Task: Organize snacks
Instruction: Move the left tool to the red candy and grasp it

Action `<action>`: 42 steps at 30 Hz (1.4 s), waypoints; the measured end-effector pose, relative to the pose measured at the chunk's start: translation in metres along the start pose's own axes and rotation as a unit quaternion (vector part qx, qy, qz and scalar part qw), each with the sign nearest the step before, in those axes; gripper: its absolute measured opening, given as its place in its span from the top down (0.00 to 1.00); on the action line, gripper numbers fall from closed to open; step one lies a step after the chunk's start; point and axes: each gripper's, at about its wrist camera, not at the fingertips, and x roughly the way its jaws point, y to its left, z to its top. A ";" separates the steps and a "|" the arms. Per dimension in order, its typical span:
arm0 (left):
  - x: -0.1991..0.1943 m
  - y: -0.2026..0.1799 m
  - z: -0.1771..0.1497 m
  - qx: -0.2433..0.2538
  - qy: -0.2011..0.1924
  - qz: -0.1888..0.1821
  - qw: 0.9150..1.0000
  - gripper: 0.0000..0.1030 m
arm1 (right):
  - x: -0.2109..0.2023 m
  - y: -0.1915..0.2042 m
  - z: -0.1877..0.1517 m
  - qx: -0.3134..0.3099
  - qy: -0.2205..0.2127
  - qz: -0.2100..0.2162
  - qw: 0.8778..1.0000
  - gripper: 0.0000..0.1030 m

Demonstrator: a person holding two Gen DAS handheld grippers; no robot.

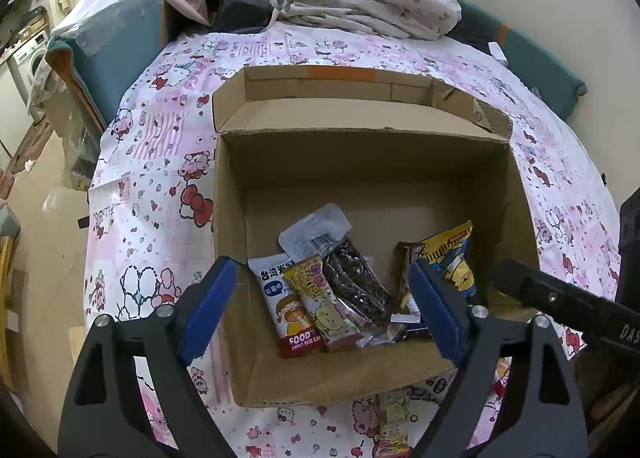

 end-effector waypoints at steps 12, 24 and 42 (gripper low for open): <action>-0.021 0.011 -0.013 -0.012 -0.007 0.020 1.000 0.17 | -0.016 -0.001 -0.006 0.008 -0.007 -0.010 1.000 0.14; -0.057 0.030 -0.041 -0.034 -0.001 0.015 0.999 0.17 | -0.052 0.012 -0.033 -0.015 -0.009 -0.011 1.000 0.14; -0.056 0.028 -0.095 -0.028 0.086 -0.004 0.996 0.17 | -0.084 -0.004 -0.086 0.041 0.009 -0.045 0.998 0.14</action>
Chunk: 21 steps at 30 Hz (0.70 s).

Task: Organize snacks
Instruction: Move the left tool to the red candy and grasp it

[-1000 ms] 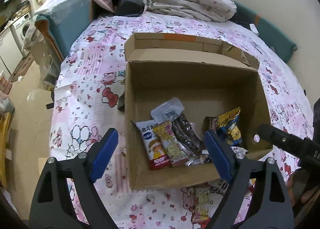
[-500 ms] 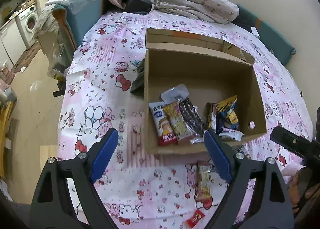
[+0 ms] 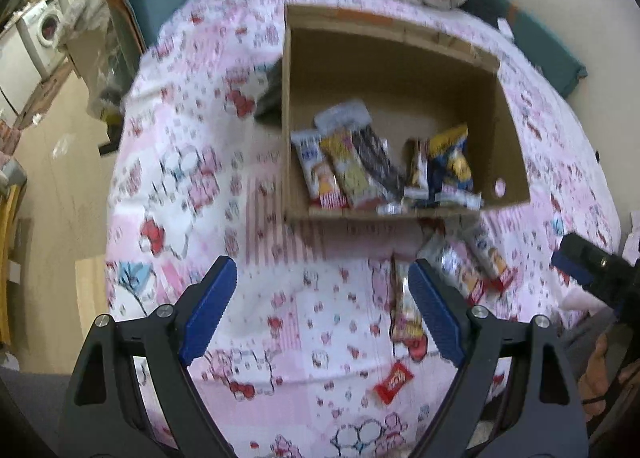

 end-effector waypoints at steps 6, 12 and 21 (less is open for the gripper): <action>0.039 -0.024 -0.029 0.060 0.121 -0.025 0.991 0.20 | 0.000 -0.009 -0.001 0.009 0.009 -0.013 1.000 0.14; 0.065 -0.077 -0.070 0.177 0.190 -0.047 0.965 0.21 | 0.004 -0.012 -0.001 0.017 0.012 -0.020 1.000 0.14; 0.093 -0.103 -0.101 0.253 0.229 -0.020 0.940 0.79 | 0.002 -0.010 0.000 0.014 0.009 -0.013 1.000 0.14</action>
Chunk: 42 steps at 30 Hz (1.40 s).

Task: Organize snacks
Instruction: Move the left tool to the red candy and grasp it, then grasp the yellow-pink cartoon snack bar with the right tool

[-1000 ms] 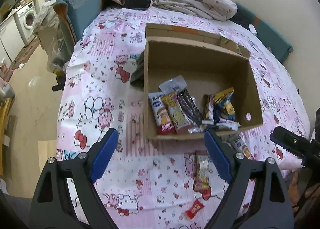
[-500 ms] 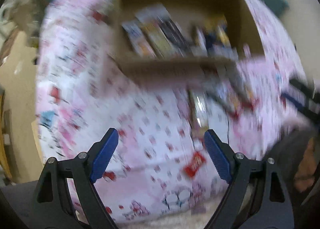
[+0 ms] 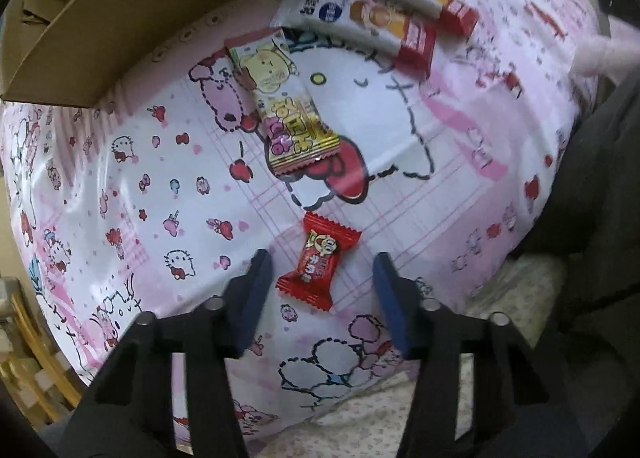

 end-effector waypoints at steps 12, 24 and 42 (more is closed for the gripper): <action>-0.068 0.036 0.000 -0.094 -0.083 -0.058 0.990 0.91 | 0.002 0.001 -0.001 0.003 0.004 0.005 1.000 0.14; -0.097 0.137 -0.017 -0.295 -0.166 -0.018 0.941 0.91 | 0.028 0.021 -0.008 -0.026 0.051 0.021 0.998 0.16; -0.089 0.143 -0.020 -0.321 -0.161 -0.017 0.933 0.91 | 0.153 0.068 -0.058 -0.194 0.176 -0.116 0.958 0.72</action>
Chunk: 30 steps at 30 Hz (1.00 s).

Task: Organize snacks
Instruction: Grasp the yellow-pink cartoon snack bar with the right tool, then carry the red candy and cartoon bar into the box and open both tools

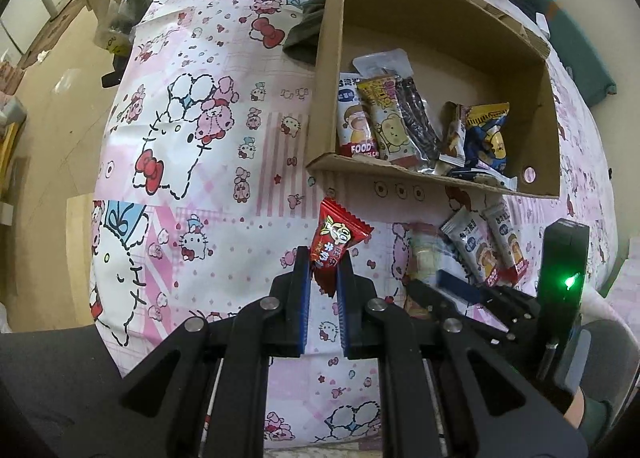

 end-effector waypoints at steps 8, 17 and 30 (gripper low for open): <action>0.001 0.000 -0.001 0.002 0.000 0.009 1.000 0.91 | -0.037 0.005 -0.014 -0.002 -0.041 0.064 0.997 0.73; 0.008 0.007 -0.004 0.000 0.002 0.028 1.000 0.91 | -0.064 0.004 -0.017 0.010 -0.072 0.097 0.993 0.73; -0.027 0.008 0.002 -0.012 -0.074 0.027 0.997 0.91 | -0.107 0.006 -0.015 0.009 -0.139 0.167 0.976 0.73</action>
